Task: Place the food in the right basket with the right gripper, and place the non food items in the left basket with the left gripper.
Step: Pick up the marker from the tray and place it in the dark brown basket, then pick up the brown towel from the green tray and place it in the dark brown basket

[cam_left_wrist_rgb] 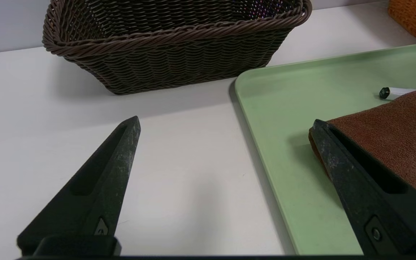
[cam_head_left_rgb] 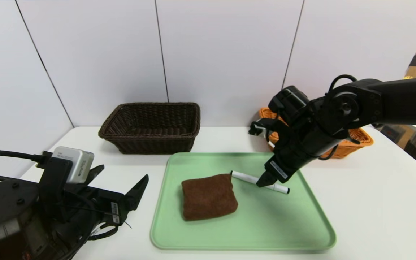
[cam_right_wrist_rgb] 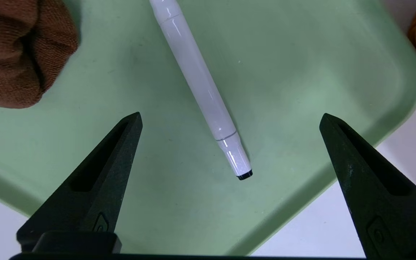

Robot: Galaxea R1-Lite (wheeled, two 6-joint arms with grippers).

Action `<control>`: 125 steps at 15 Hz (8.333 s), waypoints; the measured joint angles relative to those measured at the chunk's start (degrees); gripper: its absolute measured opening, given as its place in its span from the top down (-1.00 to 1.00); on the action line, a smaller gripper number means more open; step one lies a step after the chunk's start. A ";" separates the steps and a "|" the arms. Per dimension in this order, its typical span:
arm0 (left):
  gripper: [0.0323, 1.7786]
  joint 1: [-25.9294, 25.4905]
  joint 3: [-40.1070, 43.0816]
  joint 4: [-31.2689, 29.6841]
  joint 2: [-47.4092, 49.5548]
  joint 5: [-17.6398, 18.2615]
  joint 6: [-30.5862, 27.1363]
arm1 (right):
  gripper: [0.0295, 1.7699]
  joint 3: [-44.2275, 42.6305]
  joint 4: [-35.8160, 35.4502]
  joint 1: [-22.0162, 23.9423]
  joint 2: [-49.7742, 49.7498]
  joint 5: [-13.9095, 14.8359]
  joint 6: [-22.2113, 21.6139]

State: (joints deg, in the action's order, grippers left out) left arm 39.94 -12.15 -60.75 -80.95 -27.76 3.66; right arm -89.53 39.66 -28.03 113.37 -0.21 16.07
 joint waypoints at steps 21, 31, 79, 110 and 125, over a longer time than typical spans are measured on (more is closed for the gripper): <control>-0.90 0.13 -0.93 -0.16 -0.74 0.23 -0.99 | -0.91 0.67 3.69 -2.60 5.34 2.05 1.62; -0.90 1.01 -0.96 -0.16 -0.30 -0.13 -1.77 | 0.26 1.61 3.54 -2.01 4.84 2.29 1.76; -0.90 1.33 -0.35 0.17 -0.87 -0.02 -2.28 | 0.83 -22.91 -58.50 -7.72 18.98 -6.55 -2.95; -0.90 2.07 -1.07 -0.35 -4.13 -0.82 -2.45 | -0.78 -16.45 -59.36 -10.75 19.50 -7.23 1.24; -0.90 2.07 -1.88 -0.33 -3.84 -0.82 -2.47 | -0.91 14.99 -52.32 1.38 -10.59 -3.18 5.35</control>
State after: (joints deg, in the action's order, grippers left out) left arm 42.01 -14.03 -61.07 -84.79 -28.57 1.18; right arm -74.53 -12.67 -26.65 102.78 -3.39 21.42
